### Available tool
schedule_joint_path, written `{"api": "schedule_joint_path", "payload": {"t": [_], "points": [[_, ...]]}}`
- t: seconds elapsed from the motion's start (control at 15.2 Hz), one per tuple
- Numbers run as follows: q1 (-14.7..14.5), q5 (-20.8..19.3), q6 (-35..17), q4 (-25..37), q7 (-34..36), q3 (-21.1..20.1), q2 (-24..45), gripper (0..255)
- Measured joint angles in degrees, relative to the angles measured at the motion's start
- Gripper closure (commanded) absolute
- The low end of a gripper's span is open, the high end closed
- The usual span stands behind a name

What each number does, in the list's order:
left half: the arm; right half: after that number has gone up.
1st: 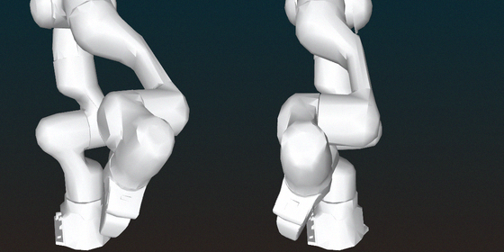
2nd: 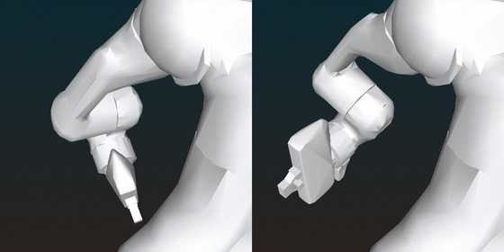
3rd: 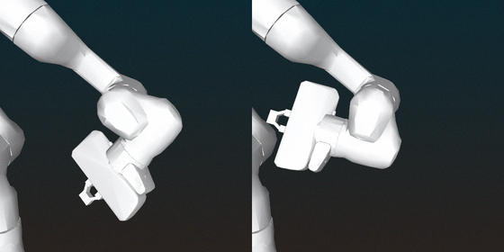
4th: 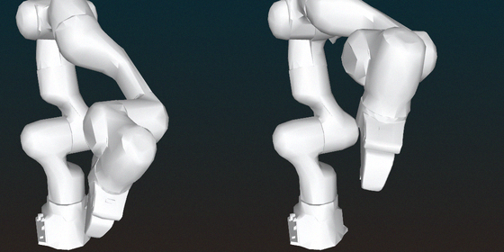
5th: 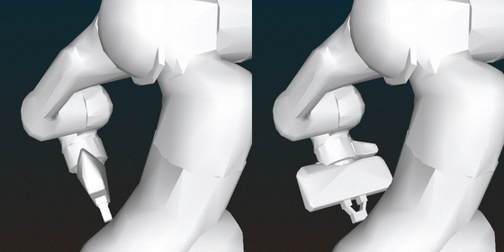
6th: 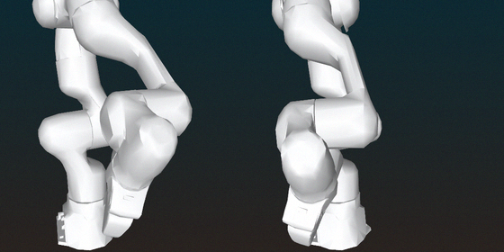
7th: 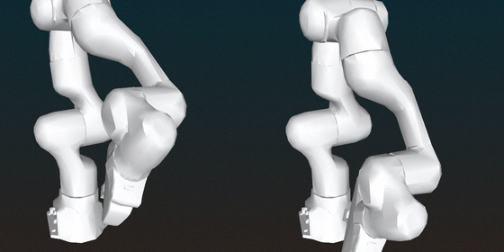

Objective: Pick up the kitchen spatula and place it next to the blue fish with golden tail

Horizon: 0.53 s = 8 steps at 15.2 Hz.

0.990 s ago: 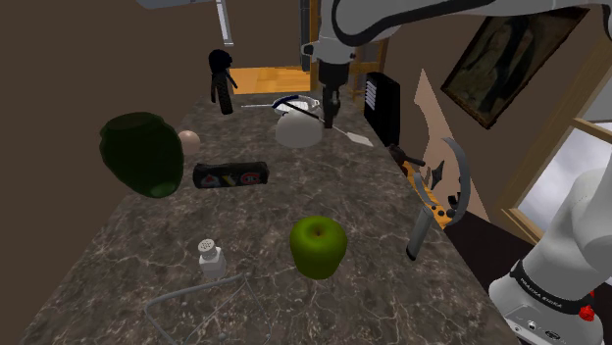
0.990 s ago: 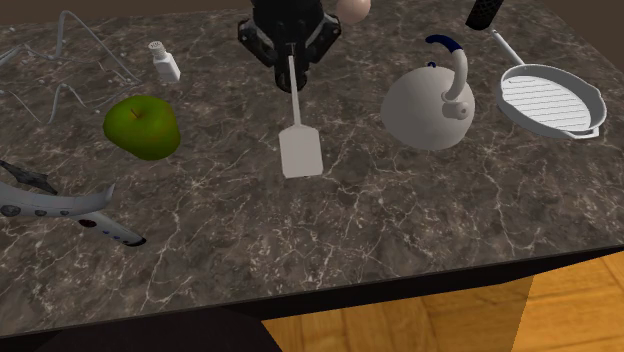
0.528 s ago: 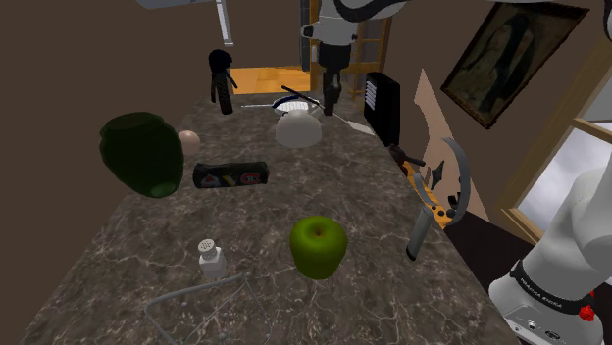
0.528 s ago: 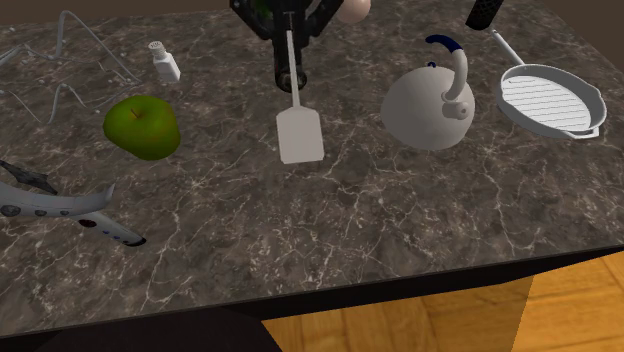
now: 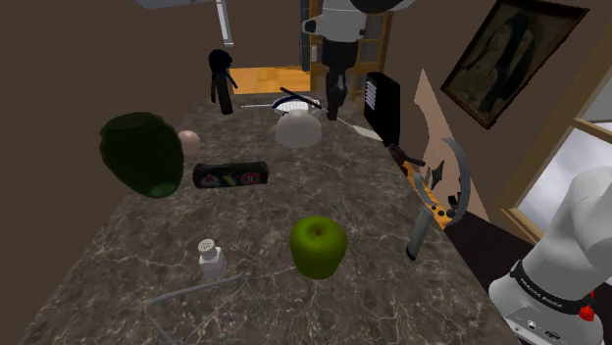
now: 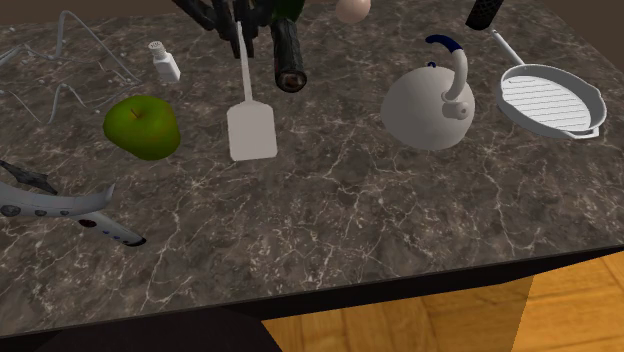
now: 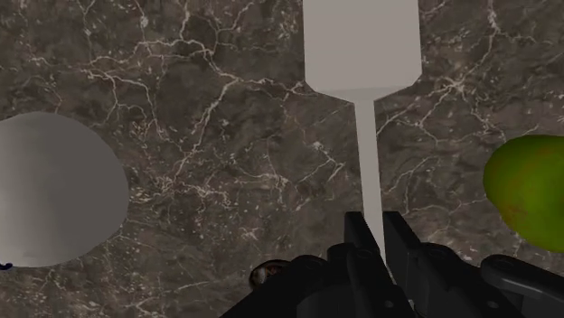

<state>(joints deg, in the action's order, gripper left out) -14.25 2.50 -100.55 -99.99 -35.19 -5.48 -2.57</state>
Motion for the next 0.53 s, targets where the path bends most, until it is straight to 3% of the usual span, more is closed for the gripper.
{"api": "schedule_joint_path", "payload": {"t": [0.53], "points": [[-4.33, 1.23, -1.59, -9.25, 9.08, -5.18, -8.13, 255]]}}
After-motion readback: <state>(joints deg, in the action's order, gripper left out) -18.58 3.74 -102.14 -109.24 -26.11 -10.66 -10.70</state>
